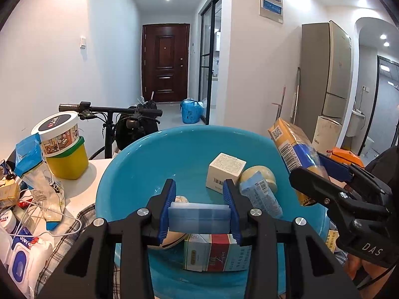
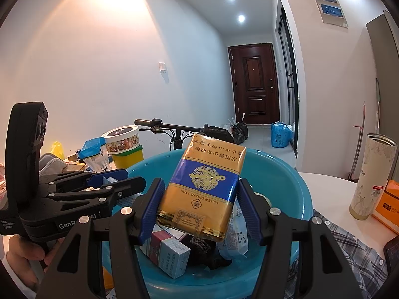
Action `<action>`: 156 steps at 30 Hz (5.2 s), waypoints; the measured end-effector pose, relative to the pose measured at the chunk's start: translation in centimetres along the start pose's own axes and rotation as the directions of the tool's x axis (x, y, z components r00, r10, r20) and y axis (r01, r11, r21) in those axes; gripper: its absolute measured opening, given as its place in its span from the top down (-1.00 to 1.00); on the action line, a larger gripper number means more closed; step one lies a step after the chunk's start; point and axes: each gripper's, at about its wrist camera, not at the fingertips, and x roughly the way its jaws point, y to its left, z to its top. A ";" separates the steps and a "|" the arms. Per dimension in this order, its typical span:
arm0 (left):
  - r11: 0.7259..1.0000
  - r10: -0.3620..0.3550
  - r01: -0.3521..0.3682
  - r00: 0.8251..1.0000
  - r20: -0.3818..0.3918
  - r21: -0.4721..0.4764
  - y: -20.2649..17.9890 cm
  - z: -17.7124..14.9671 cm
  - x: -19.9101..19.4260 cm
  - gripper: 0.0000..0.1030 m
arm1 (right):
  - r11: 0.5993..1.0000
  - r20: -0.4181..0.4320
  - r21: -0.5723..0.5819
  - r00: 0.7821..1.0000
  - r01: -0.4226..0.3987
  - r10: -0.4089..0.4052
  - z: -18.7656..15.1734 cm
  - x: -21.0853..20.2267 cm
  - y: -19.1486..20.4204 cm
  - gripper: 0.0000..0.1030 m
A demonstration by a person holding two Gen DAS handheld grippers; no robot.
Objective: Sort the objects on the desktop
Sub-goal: 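Lower the Babycare pack into the basin and open the left tool while the right tool holds the gold box, then lower the gold box into the blue basin and open the right tool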
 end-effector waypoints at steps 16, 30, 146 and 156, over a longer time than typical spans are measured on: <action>1.000 0.006 -0.006 1.000 0.005 -0.002 0.1 0.0 0.0 0.20 | 1.000 0.000 -0.001 1.000 0.002 -0.002 0.1 0.0 -0.1 -0.14; 1.000 0.009 -0.009 1.000 0.008 0.003 0.2 0.0 -0.1 0.20 | 1.000 -0.002 -0.002 1.000 0.005 -0.005 0.1 0.2 0.1 -0.14; 0.989 0.145 -0.145 0.989 -0.007 -0.035 1.4 0.1 -0.3 -1.00 | 1.000 0.002 0.002 1.000 0.012 -0.012 -0.3 -0.2 0.0 -0.15; 0.989 0.144 -0.144 0.990 -0.006 -0.033 1.2 0.0 -0.2 -1.00 | 1.000 -0.007 -0.002 1.000 0.007 -0.007 -0.3 0.1 0.2 -0.15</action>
